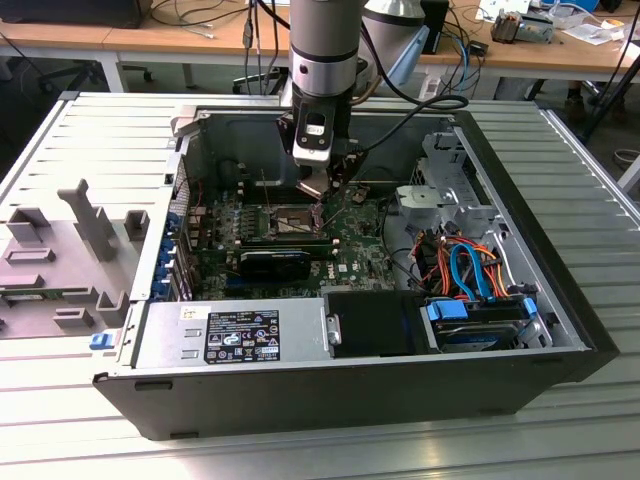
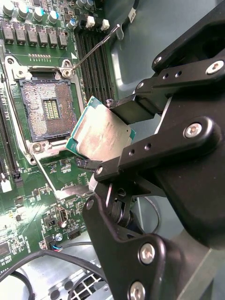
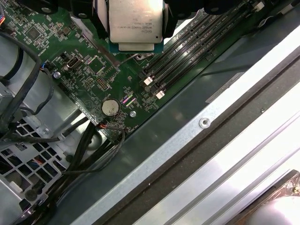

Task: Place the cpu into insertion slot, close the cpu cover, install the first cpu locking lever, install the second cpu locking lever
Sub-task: 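Place the cpu into insertion slot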

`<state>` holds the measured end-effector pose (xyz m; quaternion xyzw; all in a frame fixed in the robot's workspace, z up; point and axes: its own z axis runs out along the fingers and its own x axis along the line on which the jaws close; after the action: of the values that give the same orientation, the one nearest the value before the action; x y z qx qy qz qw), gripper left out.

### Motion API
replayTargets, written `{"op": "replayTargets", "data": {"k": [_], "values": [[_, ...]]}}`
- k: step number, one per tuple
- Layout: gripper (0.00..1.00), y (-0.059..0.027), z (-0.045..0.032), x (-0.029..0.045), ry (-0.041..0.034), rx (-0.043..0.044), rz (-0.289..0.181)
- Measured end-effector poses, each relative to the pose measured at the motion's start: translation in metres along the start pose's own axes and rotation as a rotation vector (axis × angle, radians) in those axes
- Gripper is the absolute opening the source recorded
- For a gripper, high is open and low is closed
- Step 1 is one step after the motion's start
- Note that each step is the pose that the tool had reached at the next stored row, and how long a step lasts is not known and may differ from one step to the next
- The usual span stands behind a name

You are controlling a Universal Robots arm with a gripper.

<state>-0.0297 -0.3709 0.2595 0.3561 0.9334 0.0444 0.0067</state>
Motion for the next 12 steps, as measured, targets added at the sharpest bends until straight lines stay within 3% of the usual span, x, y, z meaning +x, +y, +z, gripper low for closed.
{"op": "replayTargets", "data": {"k": [12], "values": [[0.55, -0.0001, 0.0008, 0.0000, -0.0024, -0.0006, 0.027]]}}
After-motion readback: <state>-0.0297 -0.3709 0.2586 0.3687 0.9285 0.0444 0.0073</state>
